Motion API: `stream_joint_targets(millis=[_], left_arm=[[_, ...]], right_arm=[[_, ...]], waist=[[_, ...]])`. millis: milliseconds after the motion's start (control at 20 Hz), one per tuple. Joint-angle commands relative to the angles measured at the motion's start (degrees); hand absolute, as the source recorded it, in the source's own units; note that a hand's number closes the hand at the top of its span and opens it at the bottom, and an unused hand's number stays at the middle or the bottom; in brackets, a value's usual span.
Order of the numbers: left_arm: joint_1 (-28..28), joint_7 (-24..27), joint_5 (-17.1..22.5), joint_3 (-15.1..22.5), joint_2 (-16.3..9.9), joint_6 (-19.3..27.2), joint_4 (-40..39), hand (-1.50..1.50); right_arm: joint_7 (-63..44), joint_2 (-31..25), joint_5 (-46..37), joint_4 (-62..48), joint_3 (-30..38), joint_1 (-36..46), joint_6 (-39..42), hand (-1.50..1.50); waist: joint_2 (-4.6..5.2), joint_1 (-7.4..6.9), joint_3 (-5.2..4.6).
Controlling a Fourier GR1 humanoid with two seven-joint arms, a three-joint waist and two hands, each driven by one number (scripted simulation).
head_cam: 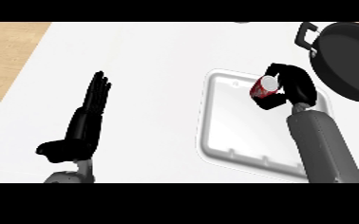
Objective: Pick the can from the tray and place it in the pot
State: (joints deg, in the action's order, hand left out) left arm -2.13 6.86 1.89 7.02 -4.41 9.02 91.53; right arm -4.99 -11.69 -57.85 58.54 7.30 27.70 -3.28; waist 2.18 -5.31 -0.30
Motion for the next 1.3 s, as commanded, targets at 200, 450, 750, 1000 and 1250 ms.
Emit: stream_joint_targets(millis=[200, 450, 750, 1000, 1250], left_arm=[[-3.1, -0.7, -1.1, 2.7, 0.9, -1.0, -0.8, 0.0], [-2.6, -1.3, -0.4, 2.4, 1.3, -1.2, -1.4, 0.0], [-4.3, -1.0, -0.9, 1.1, 1.8, 0.4, -2.9, 0.0], [-0.4, 0.4, -0.4, 1.1, 1.0, -0.6, -1.6, 0.0], [-1.6, -0.3, -1.2, 0.7, 0.9, 0.3, -1.2, 0.0]], right_arm=[[-26.2, -1.8, -9.6, -13.0, 5.3, 20.5, -5.2, 1.5], [-34.2, -4.0, -17.7, -19.0, 3.4, 31.5, -10.5, 1.5], [-45.2, -3.3, -26.2, -29.0, 1.7, 38.6, -16.0, 1.5], [-51.3, -4.9, -29.2, -35.7, 2.4, 42.3, -19.3, 1.5], [-55.1, -6.8, -31.1, -40.1, 3.4, 44.2, -21.9, 1.5]], waist=[[0.96, -4.0, 0.31], [0.24, -3.14, 0.24], [0.28, -1.66, 0.25], [-0.14, -1.12, 0.3], [-0.38, 0.14, 0.33]])
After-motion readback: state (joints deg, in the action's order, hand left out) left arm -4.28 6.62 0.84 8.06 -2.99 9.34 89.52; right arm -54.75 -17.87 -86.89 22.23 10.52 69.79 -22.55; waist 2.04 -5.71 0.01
